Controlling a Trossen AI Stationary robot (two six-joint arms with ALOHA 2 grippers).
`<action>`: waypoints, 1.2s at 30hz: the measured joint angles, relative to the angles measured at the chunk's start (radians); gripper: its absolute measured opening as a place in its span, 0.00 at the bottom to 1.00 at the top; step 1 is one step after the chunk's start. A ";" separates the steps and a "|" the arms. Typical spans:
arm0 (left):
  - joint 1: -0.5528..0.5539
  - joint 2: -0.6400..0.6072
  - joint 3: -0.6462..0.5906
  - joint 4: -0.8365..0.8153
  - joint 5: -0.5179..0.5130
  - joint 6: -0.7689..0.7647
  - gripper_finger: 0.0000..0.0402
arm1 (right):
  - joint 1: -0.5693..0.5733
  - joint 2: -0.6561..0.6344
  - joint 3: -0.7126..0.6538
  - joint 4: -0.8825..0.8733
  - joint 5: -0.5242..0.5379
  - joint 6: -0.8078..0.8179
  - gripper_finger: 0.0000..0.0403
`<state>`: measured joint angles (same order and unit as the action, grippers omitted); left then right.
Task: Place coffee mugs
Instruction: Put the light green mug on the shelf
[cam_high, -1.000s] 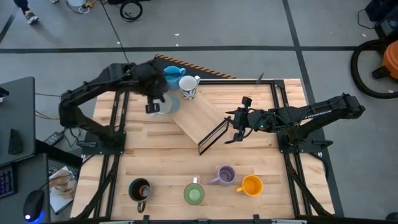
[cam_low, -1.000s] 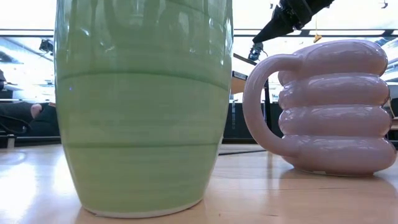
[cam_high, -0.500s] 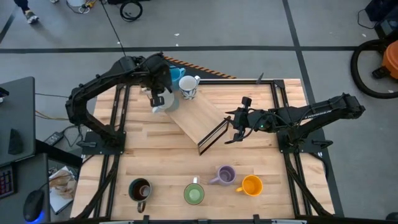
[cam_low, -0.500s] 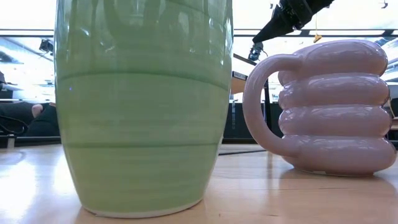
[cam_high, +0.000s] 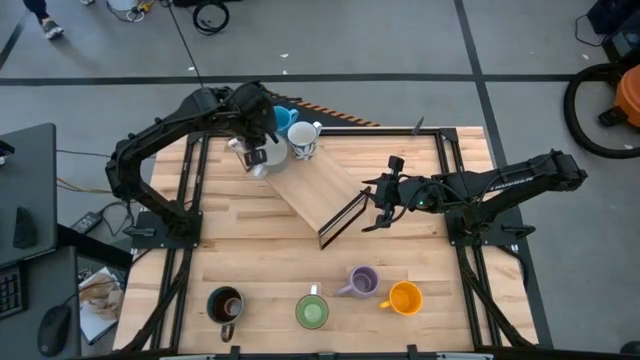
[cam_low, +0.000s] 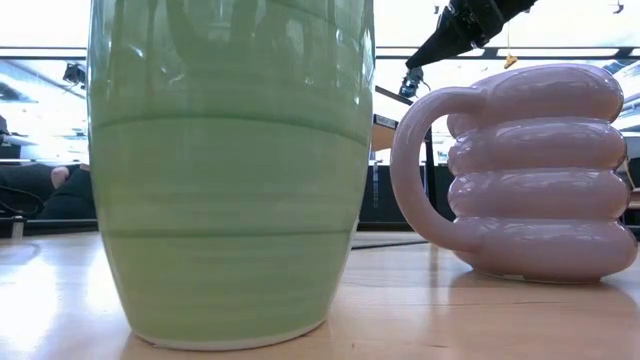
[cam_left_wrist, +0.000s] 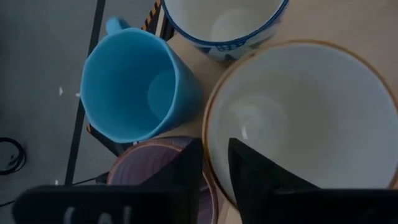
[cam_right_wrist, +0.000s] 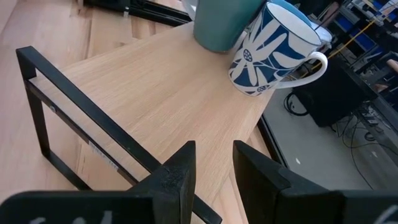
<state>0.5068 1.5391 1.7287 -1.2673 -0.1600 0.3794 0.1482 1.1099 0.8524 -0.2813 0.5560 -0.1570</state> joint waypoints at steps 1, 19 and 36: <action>0.000 0.000 0.000 0.001 0.000 0.000 0.22 | 0.000 0.000 0.000 0.000 0.000 0.000 0.28; -0.027 0.000 0.000 0.054 -0.151 0.060 0.37 | 0.000 0.000 0.000 0.001 -0.009 0.004 0.28; -0.336 -0.057 0.000 0.143 -0.211 0.040 0.37 | 0.000 0.000 0.000 0.022 -0.009 0.002 0.28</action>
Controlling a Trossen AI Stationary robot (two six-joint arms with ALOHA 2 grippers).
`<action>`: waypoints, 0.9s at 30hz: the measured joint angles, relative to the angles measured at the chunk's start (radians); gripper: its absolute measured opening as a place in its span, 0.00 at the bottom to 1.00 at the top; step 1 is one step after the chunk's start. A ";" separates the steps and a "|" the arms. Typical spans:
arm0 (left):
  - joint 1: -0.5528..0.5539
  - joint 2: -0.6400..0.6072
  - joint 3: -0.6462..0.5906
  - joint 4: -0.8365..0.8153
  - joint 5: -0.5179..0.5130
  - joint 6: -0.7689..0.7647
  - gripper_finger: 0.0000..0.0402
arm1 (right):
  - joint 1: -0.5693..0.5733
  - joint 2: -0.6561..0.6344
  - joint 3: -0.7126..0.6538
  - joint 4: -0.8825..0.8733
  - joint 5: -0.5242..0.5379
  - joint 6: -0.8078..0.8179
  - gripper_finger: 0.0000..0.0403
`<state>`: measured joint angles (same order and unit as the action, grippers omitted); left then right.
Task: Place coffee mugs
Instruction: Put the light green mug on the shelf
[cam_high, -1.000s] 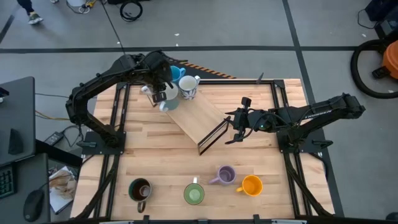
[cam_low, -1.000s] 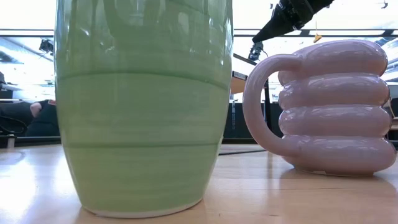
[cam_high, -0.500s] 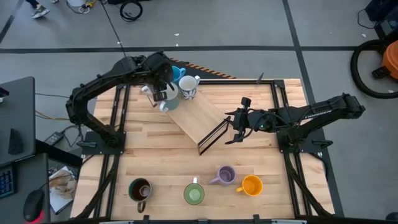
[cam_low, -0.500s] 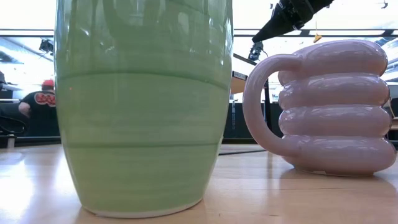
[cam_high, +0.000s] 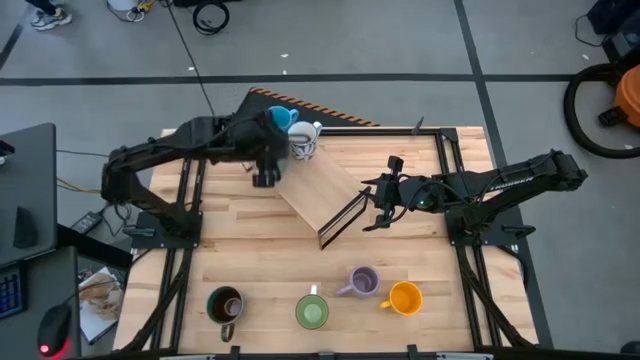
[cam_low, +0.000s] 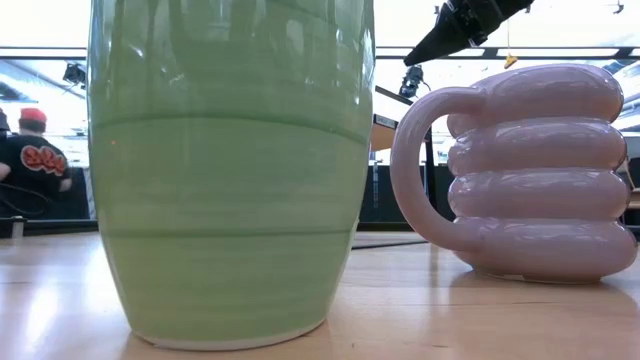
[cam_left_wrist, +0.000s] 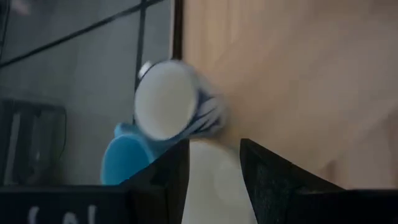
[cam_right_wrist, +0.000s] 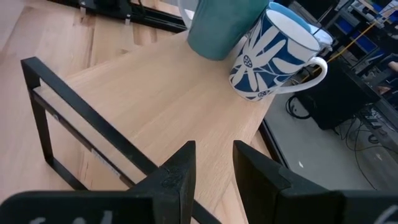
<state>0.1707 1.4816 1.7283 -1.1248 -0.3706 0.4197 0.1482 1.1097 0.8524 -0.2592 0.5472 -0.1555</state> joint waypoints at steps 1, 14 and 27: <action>-0.026 -0.001 0.000 -0.001 0.002 -0.016 0.37 | 0.000 0.000 0.000 0.000 0.000 0.000 0.28; -0.208 0.067 -0.002 -0.203 0.044 -0.272 0.37 | 0.000 0.000 0.000 0.002 0.000 -0.006 0.28; -0.241 0.123 -0.002 -0.312 -0.101 -0.271 0.32 | 0.000 0.000 0.000 0.023 -0.025 -0.024 0.28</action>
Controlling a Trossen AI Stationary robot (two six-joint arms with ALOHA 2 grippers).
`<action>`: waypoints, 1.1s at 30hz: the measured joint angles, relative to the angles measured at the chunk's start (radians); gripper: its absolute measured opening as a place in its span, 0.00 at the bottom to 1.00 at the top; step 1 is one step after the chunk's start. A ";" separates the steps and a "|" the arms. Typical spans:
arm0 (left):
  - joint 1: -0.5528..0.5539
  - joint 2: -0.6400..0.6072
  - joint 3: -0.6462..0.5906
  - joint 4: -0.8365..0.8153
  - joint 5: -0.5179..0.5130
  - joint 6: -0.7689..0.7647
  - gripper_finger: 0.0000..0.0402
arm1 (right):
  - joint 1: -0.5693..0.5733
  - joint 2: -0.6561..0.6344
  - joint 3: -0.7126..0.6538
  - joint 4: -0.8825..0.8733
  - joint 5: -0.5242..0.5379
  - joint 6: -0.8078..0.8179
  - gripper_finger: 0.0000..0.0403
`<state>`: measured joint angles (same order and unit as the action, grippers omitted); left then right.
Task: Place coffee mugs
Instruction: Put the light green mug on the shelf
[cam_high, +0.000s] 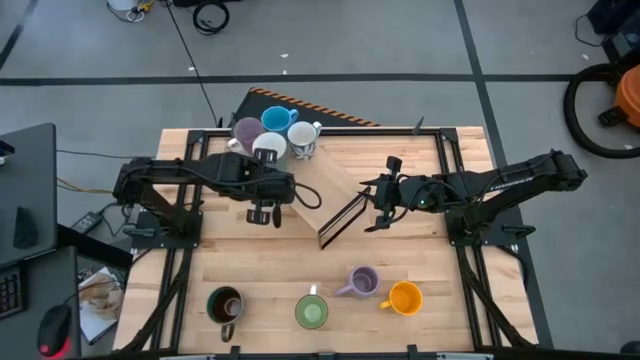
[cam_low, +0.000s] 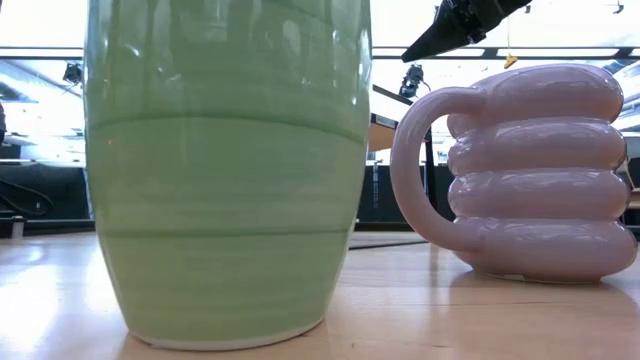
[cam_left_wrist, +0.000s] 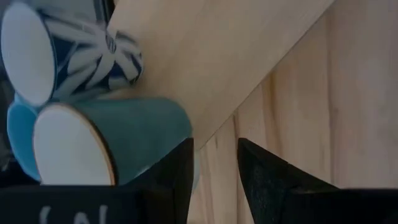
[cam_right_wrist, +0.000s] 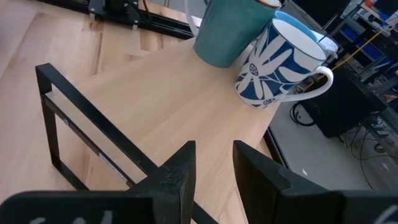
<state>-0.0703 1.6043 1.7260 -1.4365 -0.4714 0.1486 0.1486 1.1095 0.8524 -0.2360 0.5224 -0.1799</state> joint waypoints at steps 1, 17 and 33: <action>0.001 0.000 0.000 -0.014 -0.005 -0.010 0.32 | 0.000 0.000 0.000 0.000 0.000 -0.002 0.28; 0.039 -0.002 -0.021 0.024 0.026 -0.021 0.32 | 0.000 0.000 0.000 0.004 0.000 -0.001 0.28; 0.006 -0.059 -0.201 0.149 -0.042 0.083 0.32 | 0.000 0.000 0.000 0.003 -0.019 0.000 0.28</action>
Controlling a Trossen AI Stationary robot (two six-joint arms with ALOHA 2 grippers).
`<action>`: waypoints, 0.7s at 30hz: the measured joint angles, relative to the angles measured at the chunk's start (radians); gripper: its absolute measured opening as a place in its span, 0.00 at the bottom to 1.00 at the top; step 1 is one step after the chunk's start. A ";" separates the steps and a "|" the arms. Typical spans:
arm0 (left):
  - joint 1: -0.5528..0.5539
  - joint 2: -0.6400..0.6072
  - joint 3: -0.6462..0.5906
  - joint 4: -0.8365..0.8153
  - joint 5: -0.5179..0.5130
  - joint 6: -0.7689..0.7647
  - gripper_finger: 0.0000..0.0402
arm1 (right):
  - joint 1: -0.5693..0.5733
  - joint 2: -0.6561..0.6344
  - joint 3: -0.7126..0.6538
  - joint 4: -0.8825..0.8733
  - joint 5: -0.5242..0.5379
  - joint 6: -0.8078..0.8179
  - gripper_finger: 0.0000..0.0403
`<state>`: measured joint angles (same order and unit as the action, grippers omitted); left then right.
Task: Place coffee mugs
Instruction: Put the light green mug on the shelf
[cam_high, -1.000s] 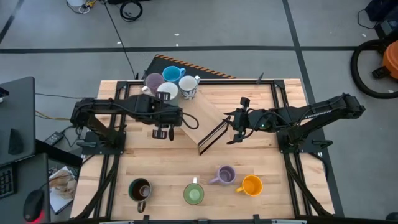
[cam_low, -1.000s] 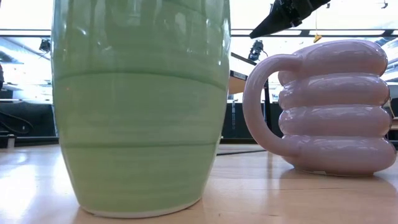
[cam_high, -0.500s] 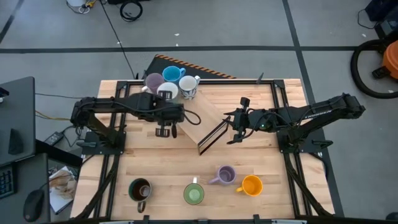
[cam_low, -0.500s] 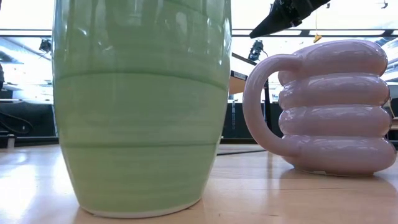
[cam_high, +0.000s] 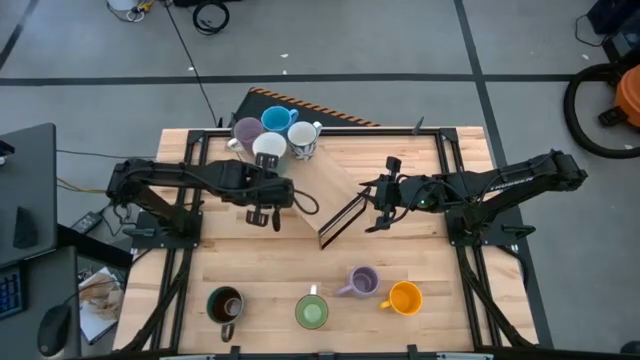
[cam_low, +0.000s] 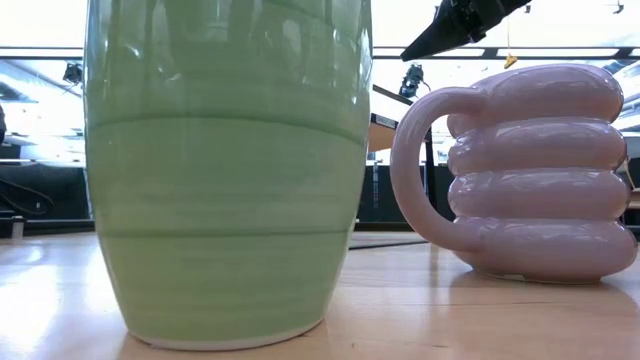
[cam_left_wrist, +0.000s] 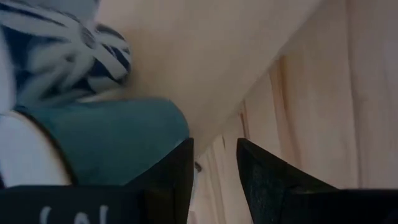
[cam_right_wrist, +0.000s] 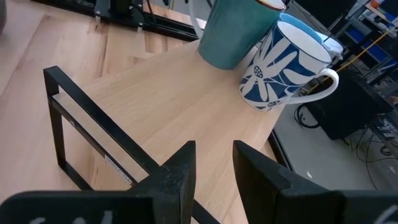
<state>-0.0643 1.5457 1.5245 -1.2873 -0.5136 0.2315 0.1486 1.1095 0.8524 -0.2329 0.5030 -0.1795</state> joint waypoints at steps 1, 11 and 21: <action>0.000 -0.004 -0.010 0.000 -0.004 0.001 0.32 | 0.000 0.000 0.000 0.000 0.000 0.000 0.28; 0.022 -0.017 -0.043 -0.025 -0.037 -0.017 0.32 | 0.000 0.000 0.000 0.000 0.000 0.000 0.28; 0.047 -0.017 -0.043 -0.086 -0.081 -0.064 0.32 | 0.000 0.000 0.000 0.000 0.000 0.001 0.28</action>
<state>-0.0177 1.5288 1.4818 -1.3735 -0.5947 0.1671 0.1486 1.1095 0.8524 -0.2325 0.5030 -0.1787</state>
